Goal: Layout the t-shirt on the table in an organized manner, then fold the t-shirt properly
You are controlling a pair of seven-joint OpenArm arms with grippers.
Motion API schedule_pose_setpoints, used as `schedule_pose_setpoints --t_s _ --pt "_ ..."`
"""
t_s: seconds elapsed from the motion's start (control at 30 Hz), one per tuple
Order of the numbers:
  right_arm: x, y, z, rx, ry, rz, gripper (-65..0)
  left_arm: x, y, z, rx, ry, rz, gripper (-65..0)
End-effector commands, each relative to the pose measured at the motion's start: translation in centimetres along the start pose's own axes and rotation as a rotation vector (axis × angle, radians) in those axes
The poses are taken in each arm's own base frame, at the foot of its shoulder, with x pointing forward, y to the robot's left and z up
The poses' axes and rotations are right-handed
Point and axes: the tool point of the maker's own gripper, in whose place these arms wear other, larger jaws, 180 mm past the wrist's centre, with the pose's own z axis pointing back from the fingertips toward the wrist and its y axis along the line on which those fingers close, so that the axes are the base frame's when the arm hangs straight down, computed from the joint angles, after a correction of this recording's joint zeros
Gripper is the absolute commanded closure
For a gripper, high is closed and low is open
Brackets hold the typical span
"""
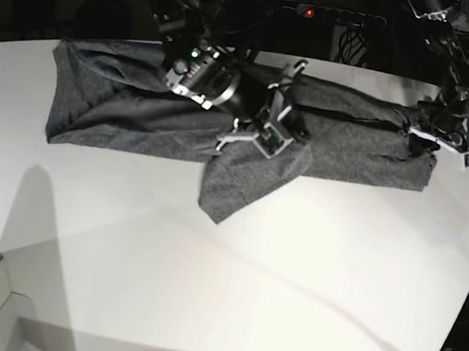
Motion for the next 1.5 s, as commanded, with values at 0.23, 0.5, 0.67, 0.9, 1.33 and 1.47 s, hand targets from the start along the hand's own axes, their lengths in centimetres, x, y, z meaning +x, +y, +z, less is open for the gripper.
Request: schedule_pose_setpoints --t_s 0.23,0.5,0.67,0.9,1.33,1.47 --pt "-0.3 0.4 -0.9 0.026 -0.012 -0.031 0.0 1.8 -0.4 0.5 -0.03 -0.055 0.022 -22.5" --pt "-0.9 0.8 -1.0 0.038 0.008 -0.035 0.0 3.4 -0.9 1.0 -0.092 -0.109 0.082 -22.5" --pt "-3.1 1.2 -1.4 0.059 0.064 -0.05 0.0 3.5 -0.9 1.0 -0.096 -0.112 0.087 -22.5" --pt "-4.9 4.0 -1.2 0.155 0.121 0.033 -6.4 4.6 -1.4 1.6 -0.102 -0.143 0.065 -22.5" --pt "-2.2 2.1 2.2 0.074 0.041 0.091 -22.3 7.9 -3.0 3.2 -0.124 -0.238 0.011 -22.5" --pt "-3.3 -1.4 4.0 -0.031 0.062 0.058 -29.6 10.0 -4.9 4.4 -0.195 -0.313 0.036 -22.6"
